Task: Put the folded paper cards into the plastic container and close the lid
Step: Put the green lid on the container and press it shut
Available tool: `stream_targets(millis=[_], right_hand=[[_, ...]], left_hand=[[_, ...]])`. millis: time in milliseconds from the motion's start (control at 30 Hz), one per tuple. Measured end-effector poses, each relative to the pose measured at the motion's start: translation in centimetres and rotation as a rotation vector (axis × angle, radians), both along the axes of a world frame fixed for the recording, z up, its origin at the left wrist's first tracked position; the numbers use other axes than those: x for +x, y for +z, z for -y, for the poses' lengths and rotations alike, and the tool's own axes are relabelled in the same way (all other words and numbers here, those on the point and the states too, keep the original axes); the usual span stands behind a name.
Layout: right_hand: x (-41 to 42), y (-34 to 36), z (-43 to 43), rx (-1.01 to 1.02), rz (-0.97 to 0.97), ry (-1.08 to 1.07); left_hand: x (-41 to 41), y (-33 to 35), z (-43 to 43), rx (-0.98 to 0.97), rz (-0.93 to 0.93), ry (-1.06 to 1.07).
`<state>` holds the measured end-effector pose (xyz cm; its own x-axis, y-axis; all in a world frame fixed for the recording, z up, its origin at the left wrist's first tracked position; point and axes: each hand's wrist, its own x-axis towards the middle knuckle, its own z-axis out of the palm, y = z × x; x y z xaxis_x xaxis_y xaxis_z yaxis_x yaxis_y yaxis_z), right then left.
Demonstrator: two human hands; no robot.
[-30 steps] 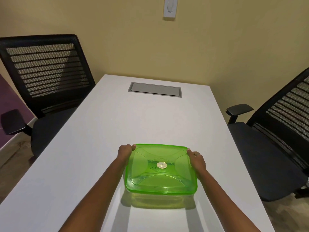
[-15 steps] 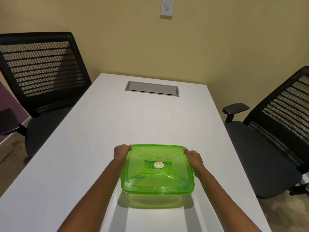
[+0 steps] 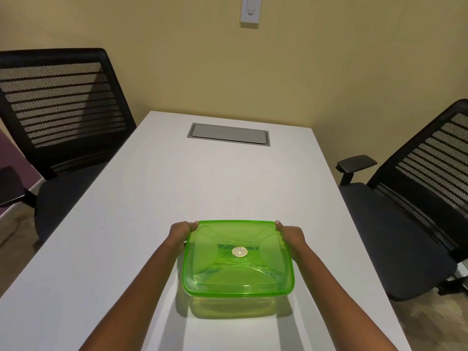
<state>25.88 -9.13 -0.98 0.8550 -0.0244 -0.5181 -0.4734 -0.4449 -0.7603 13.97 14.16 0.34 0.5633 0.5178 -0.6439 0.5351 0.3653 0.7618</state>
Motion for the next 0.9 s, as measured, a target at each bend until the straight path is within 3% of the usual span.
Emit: stream_targets(millis=[300, 467, 533, 900], right_hand=[[0.0, 0.1, -0.3, -0.032, -0.006, -0.046], [-1.9, 0.4, 0.6, -0.111, 0.129, 0.089], [-3.4, 0.4, 1.6, -0.087, 0.140, 0.114], [-12.4, -1.4, 5.3, -0.135, 0.173, 0.038]], left_hand=[[-0.1, -0.3, 0.1, 0.071, -0.010, 0.013], [-1.6, 0.0, 2.6, 0.564, -0.137, -0.103], [-2.9, 0.0, 3.7, 0.641, -0.171, -0.109], [-9.4, -0.8, 7.6, 0.656, -0.183, -0.009]])
